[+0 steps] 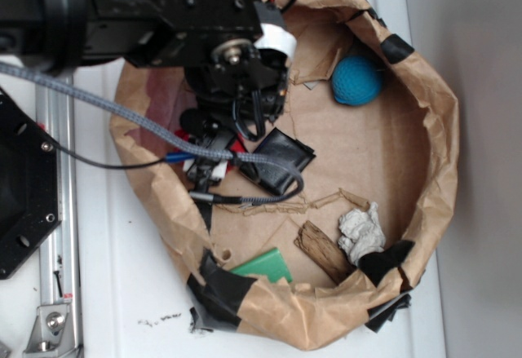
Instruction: Grab the red paper.
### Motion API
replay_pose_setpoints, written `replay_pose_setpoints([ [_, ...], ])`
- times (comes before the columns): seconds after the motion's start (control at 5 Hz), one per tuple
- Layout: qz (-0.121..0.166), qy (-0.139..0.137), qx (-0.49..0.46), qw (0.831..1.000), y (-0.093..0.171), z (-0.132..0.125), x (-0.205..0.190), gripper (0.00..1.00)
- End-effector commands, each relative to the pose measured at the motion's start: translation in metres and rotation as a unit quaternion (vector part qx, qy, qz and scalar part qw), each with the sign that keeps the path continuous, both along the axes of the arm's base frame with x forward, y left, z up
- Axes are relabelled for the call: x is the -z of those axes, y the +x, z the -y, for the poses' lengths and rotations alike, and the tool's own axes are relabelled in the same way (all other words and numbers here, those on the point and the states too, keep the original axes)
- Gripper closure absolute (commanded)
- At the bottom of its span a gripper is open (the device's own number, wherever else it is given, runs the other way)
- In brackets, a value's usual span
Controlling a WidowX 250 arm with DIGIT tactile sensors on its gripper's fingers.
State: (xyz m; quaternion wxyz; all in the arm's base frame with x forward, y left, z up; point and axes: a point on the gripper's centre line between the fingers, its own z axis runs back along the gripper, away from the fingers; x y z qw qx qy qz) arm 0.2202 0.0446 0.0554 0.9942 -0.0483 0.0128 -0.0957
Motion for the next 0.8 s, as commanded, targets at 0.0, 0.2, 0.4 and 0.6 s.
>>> replay_pose_setpoints([
  [0.0, -0.022, -0.048, 0.020, 0.998, -0.002, 0.025, -0.009, 0.00],
  [0.2, -0.037, -0.053, 0.024, 0.998, -0.004, 0.024, -0.006, 0.00],
  [0.4, -0.027, -0.033, 0.018, 0.999, 0.000, 0.018, -0.006, 0.00],
  [0.6, -0.005, -0.001, 0.018, 1.000, 0.001, 0.011, -0.015, 0.00],
])
